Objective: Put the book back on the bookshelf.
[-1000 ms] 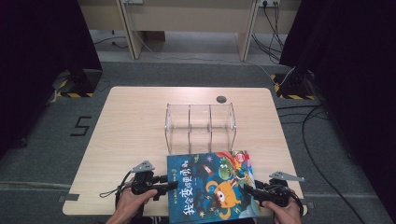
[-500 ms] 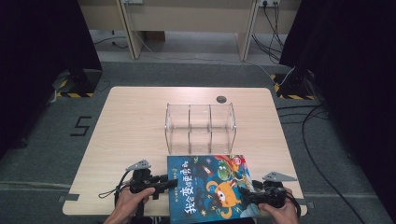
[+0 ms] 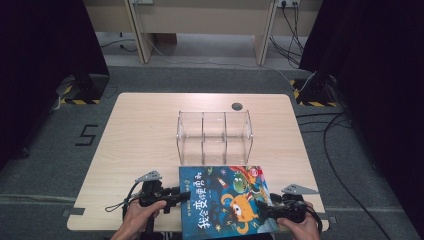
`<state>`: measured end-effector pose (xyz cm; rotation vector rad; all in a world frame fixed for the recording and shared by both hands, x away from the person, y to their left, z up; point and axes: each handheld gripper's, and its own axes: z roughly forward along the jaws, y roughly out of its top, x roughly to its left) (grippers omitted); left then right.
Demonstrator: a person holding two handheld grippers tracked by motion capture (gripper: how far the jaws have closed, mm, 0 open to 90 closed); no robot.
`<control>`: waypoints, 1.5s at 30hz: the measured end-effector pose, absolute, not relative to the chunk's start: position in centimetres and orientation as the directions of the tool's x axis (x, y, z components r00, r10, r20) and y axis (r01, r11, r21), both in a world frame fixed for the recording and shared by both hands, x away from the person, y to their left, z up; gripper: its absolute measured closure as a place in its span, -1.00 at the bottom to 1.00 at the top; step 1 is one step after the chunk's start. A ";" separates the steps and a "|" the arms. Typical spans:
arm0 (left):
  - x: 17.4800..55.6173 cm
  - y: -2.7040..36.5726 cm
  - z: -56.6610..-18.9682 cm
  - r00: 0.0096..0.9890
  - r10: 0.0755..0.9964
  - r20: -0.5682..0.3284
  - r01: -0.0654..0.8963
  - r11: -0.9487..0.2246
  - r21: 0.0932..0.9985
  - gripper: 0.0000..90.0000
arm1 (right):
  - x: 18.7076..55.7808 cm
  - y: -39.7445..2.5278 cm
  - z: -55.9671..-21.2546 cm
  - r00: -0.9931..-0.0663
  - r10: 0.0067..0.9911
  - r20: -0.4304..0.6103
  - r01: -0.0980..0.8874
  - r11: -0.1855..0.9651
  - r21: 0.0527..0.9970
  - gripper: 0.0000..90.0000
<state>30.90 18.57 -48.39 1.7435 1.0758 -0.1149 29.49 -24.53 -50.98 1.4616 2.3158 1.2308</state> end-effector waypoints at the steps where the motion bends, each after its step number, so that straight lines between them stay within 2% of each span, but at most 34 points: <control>1: 30.9 18.5 -48.2 0.595 0.602 -0.533 0.699 -0.060 0.712 0.17 | 29.5 -24.5 -51.0 -0.520 0.803 0.291 0.690 0.193 0.698 -0.22; 17: 30.4 17.9 -45.9 0.607 0.589 -0.533 0.668 -0.016 0.744 0.24 | 29.4 -24.7 -50.8 -0.528 0.789 0.313 0.679 0.171 0.714 -0.28; 45: 30.8 16.8 -44.8 0.602 0.607 -0.519 0.644 0.014 0.765 0.27 | 28.1 -23.8 -50.0 -0.570 0.768 0.292 0.641 0.193 0.743 -0.31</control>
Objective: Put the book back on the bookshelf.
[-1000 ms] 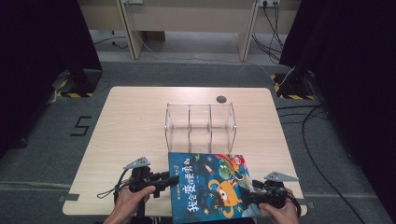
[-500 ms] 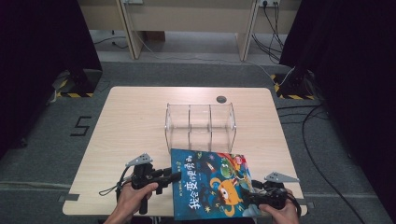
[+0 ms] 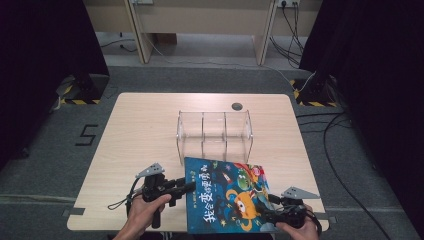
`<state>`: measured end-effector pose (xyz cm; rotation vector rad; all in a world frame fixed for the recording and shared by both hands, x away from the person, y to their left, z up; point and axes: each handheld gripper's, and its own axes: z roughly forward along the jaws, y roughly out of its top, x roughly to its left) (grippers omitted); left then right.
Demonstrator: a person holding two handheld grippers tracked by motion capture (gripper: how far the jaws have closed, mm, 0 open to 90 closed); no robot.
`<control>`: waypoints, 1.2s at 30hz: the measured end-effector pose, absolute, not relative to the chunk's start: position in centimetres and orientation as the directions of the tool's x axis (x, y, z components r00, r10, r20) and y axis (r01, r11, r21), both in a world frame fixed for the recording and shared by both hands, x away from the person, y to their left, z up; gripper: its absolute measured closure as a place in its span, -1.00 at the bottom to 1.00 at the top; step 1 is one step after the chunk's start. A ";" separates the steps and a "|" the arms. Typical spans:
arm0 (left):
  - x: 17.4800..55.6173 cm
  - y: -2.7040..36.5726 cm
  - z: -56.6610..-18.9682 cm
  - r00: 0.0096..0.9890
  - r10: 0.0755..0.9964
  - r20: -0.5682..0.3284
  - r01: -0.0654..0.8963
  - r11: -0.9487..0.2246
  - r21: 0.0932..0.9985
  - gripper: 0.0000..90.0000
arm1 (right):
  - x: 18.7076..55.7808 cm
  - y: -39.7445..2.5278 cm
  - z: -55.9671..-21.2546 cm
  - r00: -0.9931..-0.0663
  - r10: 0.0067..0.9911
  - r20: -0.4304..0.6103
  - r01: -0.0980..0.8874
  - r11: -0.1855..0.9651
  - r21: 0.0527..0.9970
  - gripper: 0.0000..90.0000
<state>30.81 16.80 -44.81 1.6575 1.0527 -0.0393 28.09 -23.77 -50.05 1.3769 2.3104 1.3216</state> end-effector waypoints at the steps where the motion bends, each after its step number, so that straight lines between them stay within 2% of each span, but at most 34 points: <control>1: 30.8 16.8 -44.8 0.603 0.607 -0.518 0.644 0.013 0.765 0.27 | 27.8 -23.6 -50.0 -0.575 0.766 0.286 0.634 0.197 0.748 -0.32; 15: 30.8 16.6 -44.6 0.599 0.607 -0.523 0.640 0.030 0.768 0.28 | 25.7 -22.4 -49.4 -0.598 0.757 0.265 0.601 0.205 0.772 -0.36; 25: 30.9 16.3 -44.2 0.593 0.612 -0.523 0.636 0.042 0.771 0.30 | 22.9 -20.6 -48.8 -0.630 0.735 0.249 0.551 0.198 0.811 -0.41; 32: 31.1 16.1 -44.1 0.592 0.615 -0.521 0.633 0.045 0.773 0.31 | 21.3 -19.0 -48.2 -0.658 0.722 0.214 0.493 0.198 0.847 -0.42; 36: 31.2 16.0 -44.1 0.588 0.615 -0.525 0.634 0.053 0.772 0.31 | 20.8 -18.3 -48.0 -0.678 0.716 0.164 0.461 0.242 0.854 -0.48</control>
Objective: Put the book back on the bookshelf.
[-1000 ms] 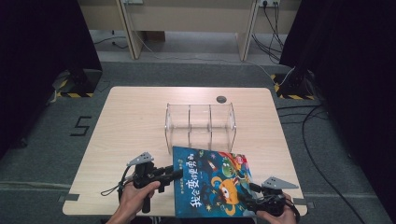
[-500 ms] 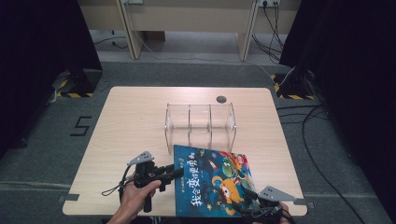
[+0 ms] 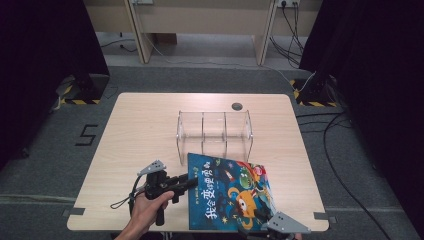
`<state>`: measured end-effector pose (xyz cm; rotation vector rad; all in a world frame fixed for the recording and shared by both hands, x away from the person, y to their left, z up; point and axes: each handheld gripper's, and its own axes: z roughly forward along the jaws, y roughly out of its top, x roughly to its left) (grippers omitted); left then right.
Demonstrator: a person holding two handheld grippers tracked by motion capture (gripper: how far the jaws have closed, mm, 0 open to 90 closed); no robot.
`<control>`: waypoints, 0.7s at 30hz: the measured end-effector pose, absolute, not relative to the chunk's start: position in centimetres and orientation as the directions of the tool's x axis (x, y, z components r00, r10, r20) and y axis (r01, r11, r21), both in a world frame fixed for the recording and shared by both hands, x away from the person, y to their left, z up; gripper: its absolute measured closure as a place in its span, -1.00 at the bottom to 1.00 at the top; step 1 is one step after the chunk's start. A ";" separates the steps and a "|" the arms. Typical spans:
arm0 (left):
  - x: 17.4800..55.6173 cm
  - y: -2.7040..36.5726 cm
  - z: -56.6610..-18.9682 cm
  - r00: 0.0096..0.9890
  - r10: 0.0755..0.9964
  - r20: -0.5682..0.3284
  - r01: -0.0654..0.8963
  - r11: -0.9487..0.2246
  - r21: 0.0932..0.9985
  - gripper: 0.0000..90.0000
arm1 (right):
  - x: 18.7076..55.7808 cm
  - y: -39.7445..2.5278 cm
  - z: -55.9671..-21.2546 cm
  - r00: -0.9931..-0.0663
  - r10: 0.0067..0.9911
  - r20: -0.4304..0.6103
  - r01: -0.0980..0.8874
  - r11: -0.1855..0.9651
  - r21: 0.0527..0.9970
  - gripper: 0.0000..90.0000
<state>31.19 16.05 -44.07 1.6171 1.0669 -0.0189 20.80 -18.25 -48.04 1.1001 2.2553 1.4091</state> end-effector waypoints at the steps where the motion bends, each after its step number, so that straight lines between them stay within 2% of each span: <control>1: 31.2 16.0 -44.0 0.588 0.615 -0.525 0.633 0.053 0.772 0.31 | 20.7 -18.0 -48.1 -0.686 0.711 0.155 0.460 0.259 0.850 -0.48; 4: 31.2 16.0 -44.0 0.588 0.617 -0.523 0.632 0.052 0.773 0.31 | 20.4 -17.1 -48.3 -0.705 0.697 0.130 0.449 0.297 0.843 -0.53; 6: 31.1 15.9 -43.9 0.587 0.617 -0.524 0.630 0.058 0.774 0.31 | 20.2 -16.5 -48.2 -0.711 0.700 0.064 0.416 0.345 0.841 -0.52; 17: 30.8 15.8 -43.8 0.585 0.621 -0.523 0.624 0.068 0.779 0.31 | 20.2 -15.2 -48.7 -0.705 0.705 -0.075 0.338 0.428 0.838 -0.66; 21: 30.7 15.7 -43.8 0.582 0.620 -0.526 0.626 0.070 0.776 0.31 | 20.3 -14.6 -48.8 -0.698 0.704 -0.134 0.307 0.463 0.831 -0.65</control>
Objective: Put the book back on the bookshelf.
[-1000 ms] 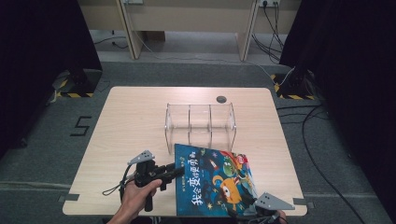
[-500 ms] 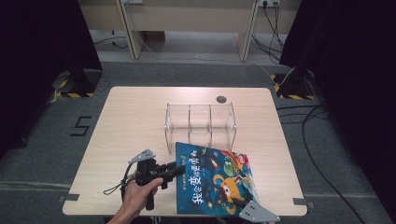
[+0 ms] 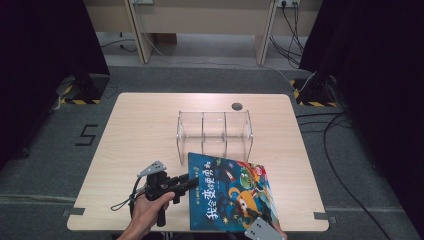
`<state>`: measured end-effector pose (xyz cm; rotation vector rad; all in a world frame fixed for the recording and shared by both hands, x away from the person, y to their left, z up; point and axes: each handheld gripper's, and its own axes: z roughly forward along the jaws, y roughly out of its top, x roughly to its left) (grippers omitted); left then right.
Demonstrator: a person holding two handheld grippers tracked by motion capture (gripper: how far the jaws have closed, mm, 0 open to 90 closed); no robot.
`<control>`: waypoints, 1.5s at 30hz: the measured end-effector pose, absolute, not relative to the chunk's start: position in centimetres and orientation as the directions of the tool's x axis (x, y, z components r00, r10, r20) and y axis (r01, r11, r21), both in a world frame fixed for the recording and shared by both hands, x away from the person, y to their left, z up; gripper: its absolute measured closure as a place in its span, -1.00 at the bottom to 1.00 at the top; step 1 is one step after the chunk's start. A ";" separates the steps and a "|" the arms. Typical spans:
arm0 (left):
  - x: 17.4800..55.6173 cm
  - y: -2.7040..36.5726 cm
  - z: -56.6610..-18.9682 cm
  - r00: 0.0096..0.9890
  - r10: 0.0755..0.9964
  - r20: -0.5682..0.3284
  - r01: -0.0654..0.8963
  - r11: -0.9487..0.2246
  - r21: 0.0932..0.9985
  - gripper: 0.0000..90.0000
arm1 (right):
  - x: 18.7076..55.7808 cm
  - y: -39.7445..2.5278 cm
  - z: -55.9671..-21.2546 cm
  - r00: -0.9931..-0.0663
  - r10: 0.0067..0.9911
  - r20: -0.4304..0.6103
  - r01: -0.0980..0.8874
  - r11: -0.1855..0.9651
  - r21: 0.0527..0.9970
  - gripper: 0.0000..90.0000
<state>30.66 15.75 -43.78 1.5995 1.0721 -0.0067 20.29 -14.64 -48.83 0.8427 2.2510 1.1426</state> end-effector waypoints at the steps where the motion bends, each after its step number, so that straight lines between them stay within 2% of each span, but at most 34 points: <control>1: 30.6 15.7 -43.8 0.584 0.621 -0.523 0.625 0.068 0.778 0.31 | 20.3 -14.6 -48.8 -0.694 0.706 -0.139 0.306 0.465 0.831 -0.65; 8: 30.4 15.4 -43.8 0.592 0.615 -0.521 0.624 0.059 0.779 0.31 | 20.7 -13.8 -49.0 -0.676 0.709 -0.201 0.272 0.494 0.826 -0.65; 13: 30.4 15.3 -44.0 0.587 0.614 -0.528 0.631 0.062 0.774 0.31 | 20.7 -13.0 -49.0 -0.663 0.693 -0.285 0.225 0.547 0.807 -0.56; 18: 30.4 15.3 -44.0 0.590 0.610 -0.529 0.633 0.058 0.772 0.31 | 20.4 -12.5 -48.9 -0.644 0.675 -0.360 0.177 0.589 0.788 -0.31; 19: 30.4 15.3 -44.0 0.590 0.609 -0.530 0.634 0.058 0.772 0.31 | 20.4 -12.5 -48.9 -0.644 0.675 -0.360 0.177 0.589 0.788 -0.31; 27: 30.6 15.2 -44.3 0.592 0.602 -0.536 0.639 0.055 0.767 0.30 | 18.9 -11.3 -48.9 -0.573 0.614 -0.543 0.095 0.707 0.700 0.09; 34: 30.7 15.4 -44.1 0.612 0.566 -0.553 0.639 0.058 0.767 0.21 | 18.6 -11.8 -48.8 -0.555 0.644 -0.527 0.087 0.674 0.733 0.17; 35: 30.7 15.4 -44.1 0.614 0.558 -0.558 0.641 0.059 0.765 0.13 | 18.6 -12.2 -48.4 -0.550 0.677 -0.488 0.097 0.633 0.768 0.18; 36: 30.8 15.4 -44.1 0.615 0.544 -0.570 0.647 0.064 0.760 0.13 | 18.6 -12.2 -48.4 -0.550 0.677 -0.488 0.097 0.633 0.768 0.18; 41: 31.1 15.6 -44.2 0.612 0.466 -0.639 0.684 0.093 0.724 -0.02 | 18.8 -13.9 -47.4 -0.550 0.752 -0.363 0.123 0.503 0.855 0.18; 45: 31.1 15.7 -44.3 0.609 0.446 -0.656 0.702 0.083 0.708 -0.13 | 19.1 -14.6 -46.8 -0.552 0.773 -0.314 0.131 0.452 0.882 0.18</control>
